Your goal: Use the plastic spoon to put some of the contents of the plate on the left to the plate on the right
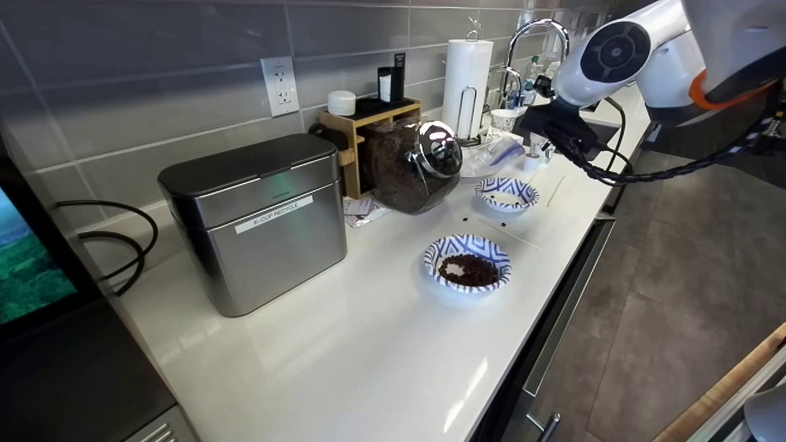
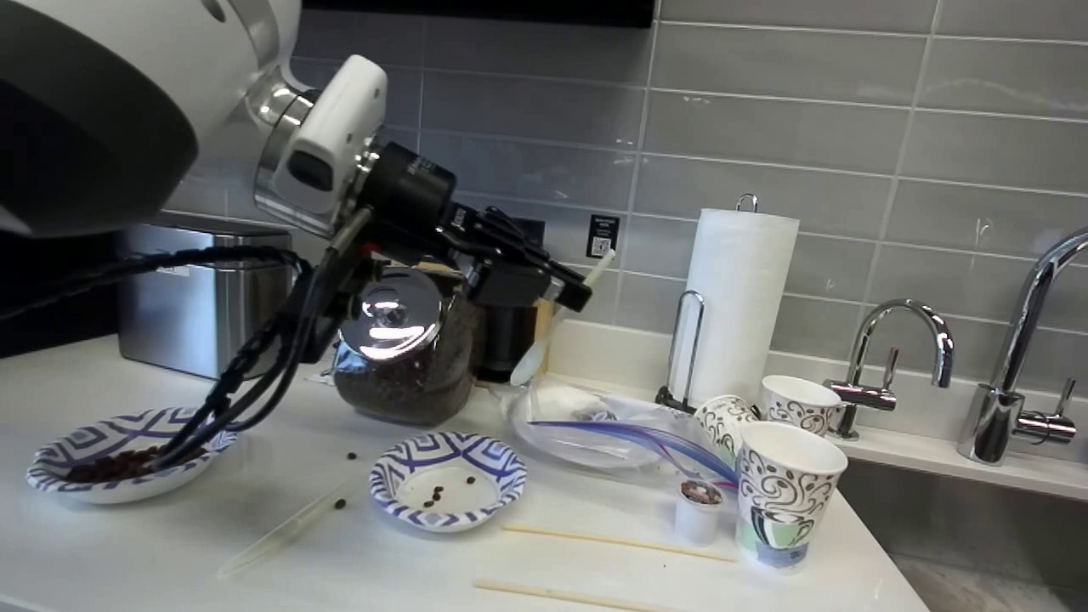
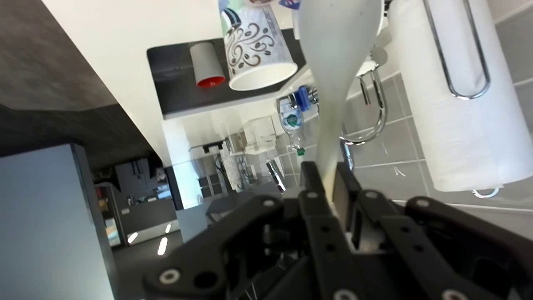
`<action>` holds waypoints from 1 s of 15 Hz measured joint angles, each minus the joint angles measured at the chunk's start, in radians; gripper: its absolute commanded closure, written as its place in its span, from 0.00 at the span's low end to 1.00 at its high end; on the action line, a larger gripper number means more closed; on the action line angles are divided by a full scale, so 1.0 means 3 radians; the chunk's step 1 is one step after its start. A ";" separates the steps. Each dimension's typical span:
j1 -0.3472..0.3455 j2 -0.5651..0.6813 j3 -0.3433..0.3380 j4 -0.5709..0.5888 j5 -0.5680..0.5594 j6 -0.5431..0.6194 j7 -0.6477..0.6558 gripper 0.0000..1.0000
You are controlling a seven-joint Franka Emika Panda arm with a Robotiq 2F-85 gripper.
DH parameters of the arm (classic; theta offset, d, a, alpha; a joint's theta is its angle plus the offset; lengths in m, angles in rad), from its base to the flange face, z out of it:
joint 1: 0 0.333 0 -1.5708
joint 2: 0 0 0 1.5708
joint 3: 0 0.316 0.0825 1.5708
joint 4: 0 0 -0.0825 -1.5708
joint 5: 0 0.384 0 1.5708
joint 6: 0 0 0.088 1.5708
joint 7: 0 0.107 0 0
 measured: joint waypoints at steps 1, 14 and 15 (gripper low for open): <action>-0.0121 0.0101 -0.0009 0.0004 -0.0001 0.0096 -0.0041 0.97; -0.0678 0.2056 0.0143 -0.0012 -0.0021 0.0263 -0.0707 0.97; -0.0706 0.2211 0.0178 -0.0016 -0.0057 0.0258 -0.0713 0.97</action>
